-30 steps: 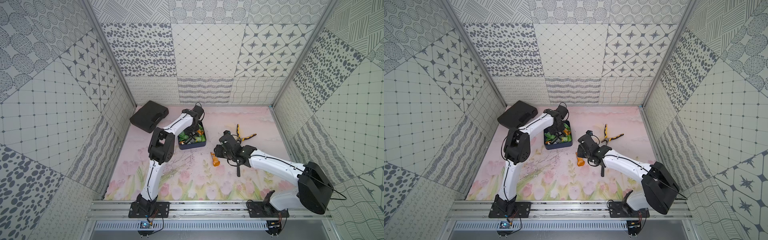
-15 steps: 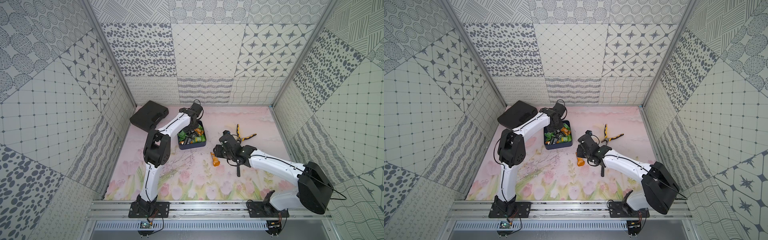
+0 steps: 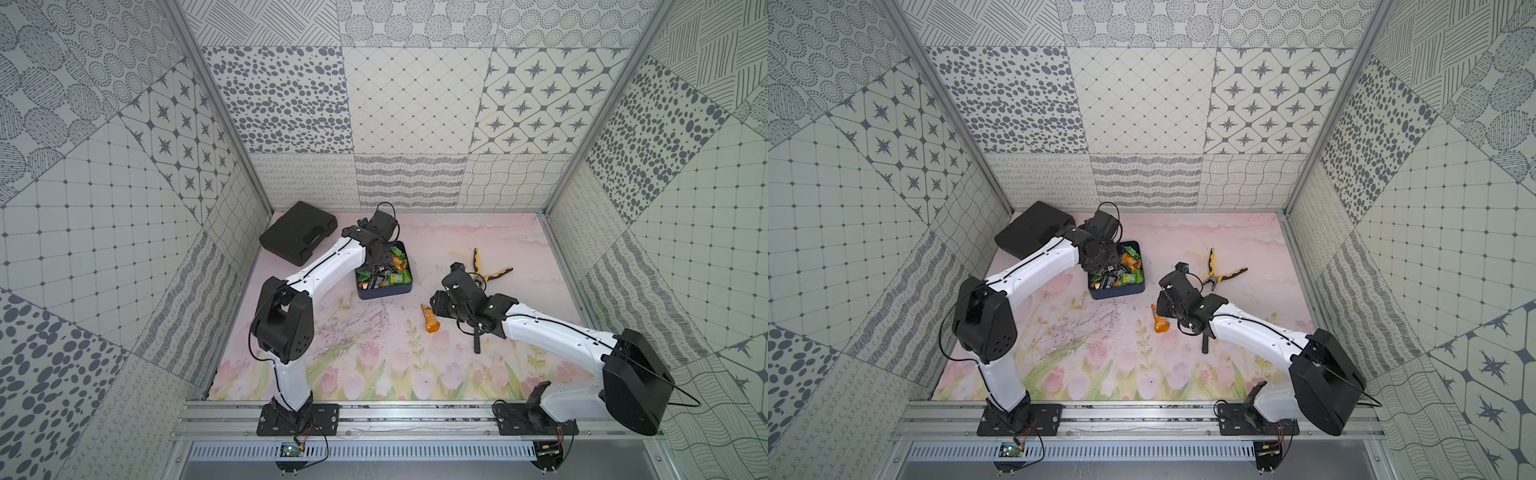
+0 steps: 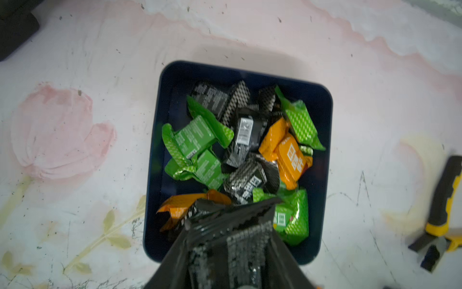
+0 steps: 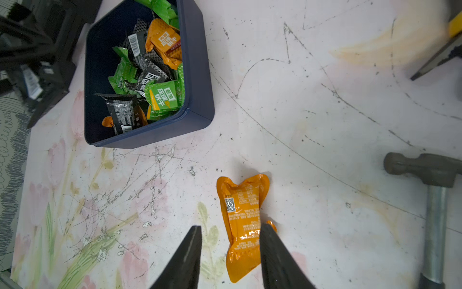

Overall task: Take the cookies out of the storage box
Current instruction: Pick up the cookie from the storage box, then place the cookie at the center of the board.

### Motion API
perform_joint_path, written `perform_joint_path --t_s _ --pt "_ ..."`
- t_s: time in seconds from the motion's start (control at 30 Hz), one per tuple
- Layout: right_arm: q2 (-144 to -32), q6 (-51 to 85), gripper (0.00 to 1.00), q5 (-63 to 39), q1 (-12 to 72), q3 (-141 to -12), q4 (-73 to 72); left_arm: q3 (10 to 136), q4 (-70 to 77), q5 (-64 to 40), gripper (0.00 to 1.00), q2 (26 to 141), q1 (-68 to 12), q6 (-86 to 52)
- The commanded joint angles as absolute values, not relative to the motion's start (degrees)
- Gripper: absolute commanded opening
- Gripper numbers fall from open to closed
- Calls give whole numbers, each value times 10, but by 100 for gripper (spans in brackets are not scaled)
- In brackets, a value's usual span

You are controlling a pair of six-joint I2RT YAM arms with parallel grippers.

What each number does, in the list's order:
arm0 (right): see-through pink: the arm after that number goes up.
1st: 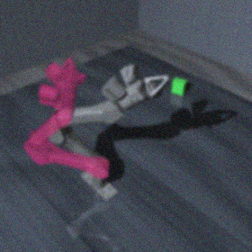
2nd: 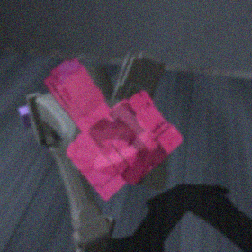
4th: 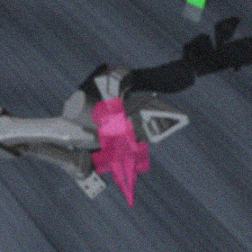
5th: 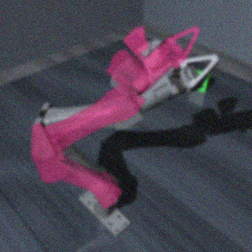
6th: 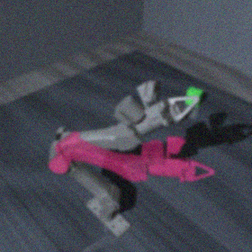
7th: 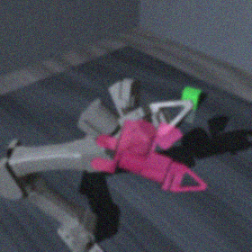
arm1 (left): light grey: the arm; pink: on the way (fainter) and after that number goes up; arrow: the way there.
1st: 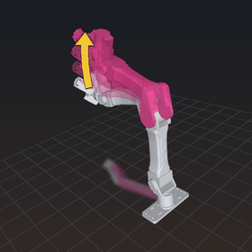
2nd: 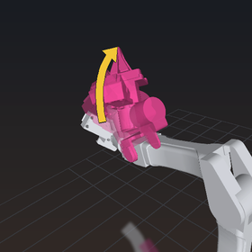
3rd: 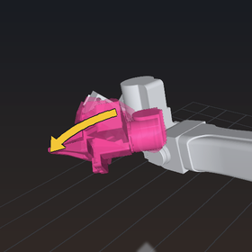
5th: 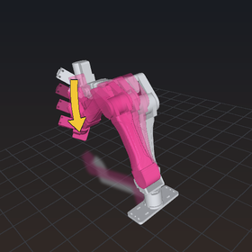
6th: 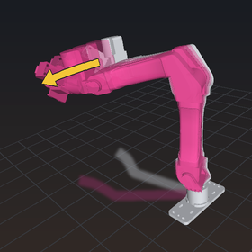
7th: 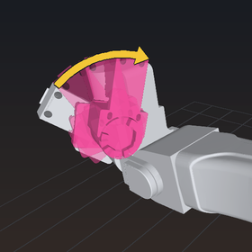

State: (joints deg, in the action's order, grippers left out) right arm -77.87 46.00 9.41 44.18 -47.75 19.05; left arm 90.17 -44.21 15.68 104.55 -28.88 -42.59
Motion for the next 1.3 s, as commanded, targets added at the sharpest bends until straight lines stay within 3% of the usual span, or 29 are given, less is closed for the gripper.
perform_joint_path --t_s 0.0,0.23,0.43,0.93,1.27 --pt "-757 474 42 113 437 -462 175 826 -441 128 40 976 -332 -382" --pt "-741 473 42 104 426 -445 203 718 -439 137 41 923 -436 -428" --pt "-721 472 41 94 421 -428 223 666 -394 127 41 955 -498 -475" --pt "-639 502 40 104 421 -379 241 694 -287 107 42 1093 -514 -451" --pt "-620 493 40 112 421 -383 248 713 -293 134 61 1104 -514 -455"
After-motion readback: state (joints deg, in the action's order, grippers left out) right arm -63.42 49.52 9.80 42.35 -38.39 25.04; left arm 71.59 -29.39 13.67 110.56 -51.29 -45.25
